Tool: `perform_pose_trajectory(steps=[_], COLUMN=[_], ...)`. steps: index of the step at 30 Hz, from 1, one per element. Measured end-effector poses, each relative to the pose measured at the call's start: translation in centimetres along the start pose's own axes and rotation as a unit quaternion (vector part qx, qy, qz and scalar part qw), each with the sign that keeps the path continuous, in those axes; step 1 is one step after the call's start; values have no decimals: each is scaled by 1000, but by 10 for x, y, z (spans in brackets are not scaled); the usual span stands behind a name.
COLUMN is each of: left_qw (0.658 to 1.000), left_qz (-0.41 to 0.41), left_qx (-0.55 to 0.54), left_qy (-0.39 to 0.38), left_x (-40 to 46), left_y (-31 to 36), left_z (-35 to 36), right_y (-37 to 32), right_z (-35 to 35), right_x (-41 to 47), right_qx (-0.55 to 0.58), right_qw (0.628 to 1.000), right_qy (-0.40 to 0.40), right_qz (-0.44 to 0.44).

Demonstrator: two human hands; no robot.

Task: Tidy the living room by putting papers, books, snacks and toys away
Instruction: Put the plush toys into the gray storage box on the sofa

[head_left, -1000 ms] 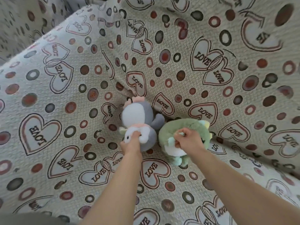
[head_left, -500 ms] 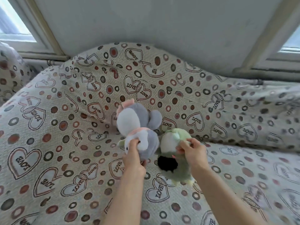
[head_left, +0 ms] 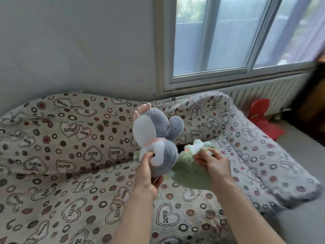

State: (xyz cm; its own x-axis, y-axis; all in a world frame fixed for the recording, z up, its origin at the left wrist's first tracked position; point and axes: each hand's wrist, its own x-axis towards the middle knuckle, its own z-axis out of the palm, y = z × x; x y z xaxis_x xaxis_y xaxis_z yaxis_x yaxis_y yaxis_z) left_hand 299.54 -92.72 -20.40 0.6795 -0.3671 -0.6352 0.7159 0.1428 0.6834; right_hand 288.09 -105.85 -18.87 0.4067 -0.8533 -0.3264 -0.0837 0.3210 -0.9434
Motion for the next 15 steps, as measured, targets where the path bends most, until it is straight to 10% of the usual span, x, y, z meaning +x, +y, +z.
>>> perform_pose_trajectory(steps=[15], left_qw=[968], left_qz=[-5], left_qx=[157], left_qy=[-194], left_x=[-76], left_y=[-114], left_z=[214], right_y=[-68], right_z=[-266], right_x=[-3], right_qx=[150], right_qw=[958], right_qy=[210], right_qz=[-121])
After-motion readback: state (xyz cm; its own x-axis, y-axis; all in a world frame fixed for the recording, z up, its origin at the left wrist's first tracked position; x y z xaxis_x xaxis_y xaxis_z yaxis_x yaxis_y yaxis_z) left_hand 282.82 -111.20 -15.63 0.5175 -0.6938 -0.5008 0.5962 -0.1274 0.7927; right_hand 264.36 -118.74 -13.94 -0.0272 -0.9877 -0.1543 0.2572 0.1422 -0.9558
